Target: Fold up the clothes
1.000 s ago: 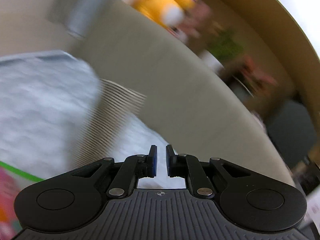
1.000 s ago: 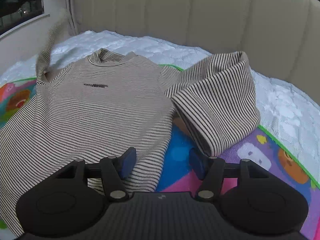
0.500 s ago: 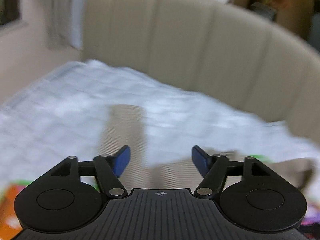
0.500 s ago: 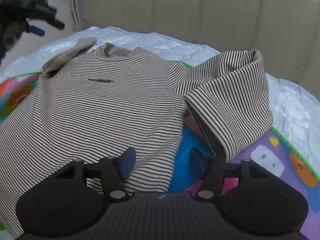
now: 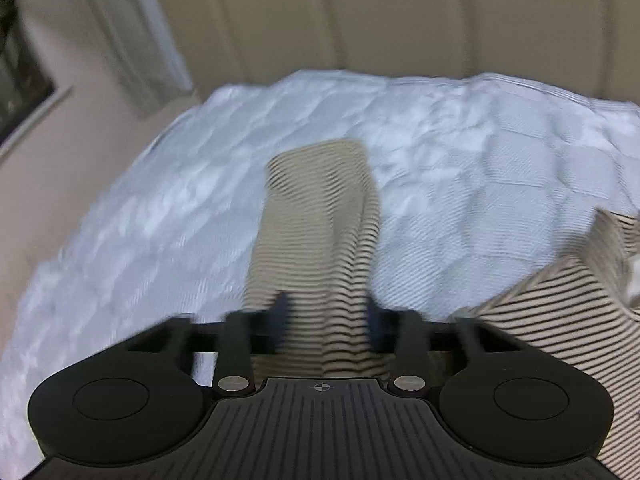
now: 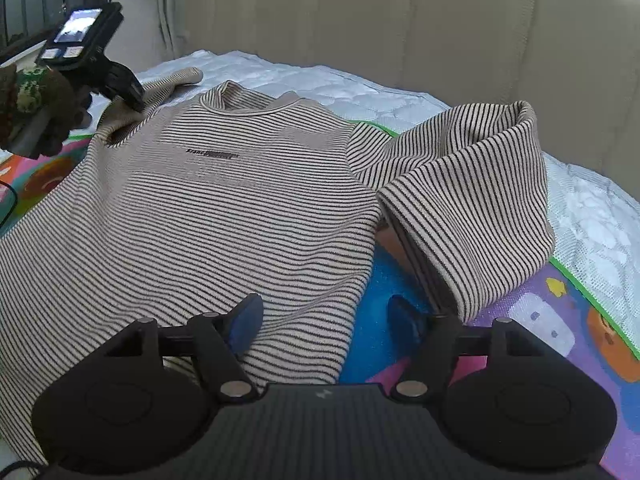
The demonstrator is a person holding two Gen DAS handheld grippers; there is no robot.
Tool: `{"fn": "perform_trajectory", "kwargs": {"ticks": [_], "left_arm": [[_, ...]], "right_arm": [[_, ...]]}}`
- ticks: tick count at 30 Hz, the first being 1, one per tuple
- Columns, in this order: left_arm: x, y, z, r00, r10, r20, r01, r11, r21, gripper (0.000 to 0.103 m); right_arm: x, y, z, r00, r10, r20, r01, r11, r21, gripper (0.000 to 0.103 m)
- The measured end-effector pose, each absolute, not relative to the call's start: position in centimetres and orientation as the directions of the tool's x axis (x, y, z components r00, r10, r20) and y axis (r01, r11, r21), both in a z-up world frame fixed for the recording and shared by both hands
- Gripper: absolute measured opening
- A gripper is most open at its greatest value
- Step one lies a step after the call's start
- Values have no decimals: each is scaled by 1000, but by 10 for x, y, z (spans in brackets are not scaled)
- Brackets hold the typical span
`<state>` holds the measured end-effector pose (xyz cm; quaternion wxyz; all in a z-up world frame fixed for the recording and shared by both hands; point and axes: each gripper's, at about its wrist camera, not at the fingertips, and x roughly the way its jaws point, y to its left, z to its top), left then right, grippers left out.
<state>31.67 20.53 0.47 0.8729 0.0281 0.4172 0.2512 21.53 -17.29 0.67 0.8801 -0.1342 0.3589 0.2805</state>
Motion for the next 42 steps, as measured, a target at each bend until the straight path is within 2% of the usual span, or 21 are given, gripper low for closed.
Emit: {"fn": "perform_trajectory", "kwargs": {"ticks": [1, 4, 12, 14, 18, 19, 21, 22, 24, 26, 28, 30, 31, 32, 34, 36, 40, 42], "left_arm": [[309, 207, 10, 543, 470, -696, -418, 870, 261, 14], [288, 202, 31, 607, 457, -650, -400, 883, 247, 11], [228, 123, 110, 832, 95, -546, -72, 995, 62, 11], [217, 100, 102, 814, 6, -581, 29, 998, 51, 14], [202, 72, 61, 724, -35, -689, 139, 986, 96, 28], [198, 69, 53, 708, -29, -705, 158, 980, 118, 31], [190, 65, 43, 694, -16, -720, 184, 970, 156, 44], [187, 65, 41, 693, -20, -721, 194, 968, 159, 54], [183, 69, 38, 697, -33, -716, 208, 965, 158, 61], [178, 72, 39, 705, -42, -708, 218, 963, 160, 75], [174, 75, 40, 714, -35, -700, 220, 959, 176, 78], [171, 76, 37, 715, -30, -699, 228, 954, 193, 79], [171, 77, 35, 712, -29, -701, 232, 953, 197, 79], [171, 78, 33, 710, -31, -704, 236, 952, 196, 80], [171, 80, 30, 705, -31, -708, 237, 952, 194, 81], [174, 82, 28, 703, -30, -711, 233, 954, 190, 82], [175, 87, 28, 710, -23, -703, 216, 959, 186, 92], [175, 89, 28, 715, -15, -699, 207, 960, 191, 94]], "right_arm": [[215, -173, 7, 585, 396, -708, -591, 806, -37, 69], [216, -170, 9, 583, 385, -715, -589, 807, -46, 70], [217, -157, 28, 590, 389, -707, -572, 820, -27, 70], [220, -157, 39, 596, 407, -693, -558, 830, 7, 70], [238, -160, 58, 574, 462, -676, -489, 856, 169, 69], [244, -161, 60, 569, 472, -673, -467, 860, 208, 65], [255, -159, 63, 566, 485, -667, -433, 863, 259, 62], [261, -158, 63, 561, 489, -668, -419, 864, 280, 60], [270, -155, 60, 520, 506, -688, -386, 858, 340, 54], [274, -152, 51, 462, 517, -721, -325, 855, 405, 53], [271, -148, 39, 413, 520, -748, -275, 854, 441, 53], [268, -141, 27, 364, 540, -759, -262, 841, 473, 47], [267, -136, 24, 362, 534, -764, -269, 845, 463, 42], [266, -131, 23, 369, 523, -768, -294, 850, 437, 29], [269, -119, 29, 379, 520, -766, -368, 844, 391, 15], [272, -115, 49, 443, 526, -726, -415, 838, 354, 5], [274, -118, 96, 588, 545, -598, -489, 828, 274, 3], [278, -124, 106, 624, 536, -569, -498, 834, 239, 3]]}}
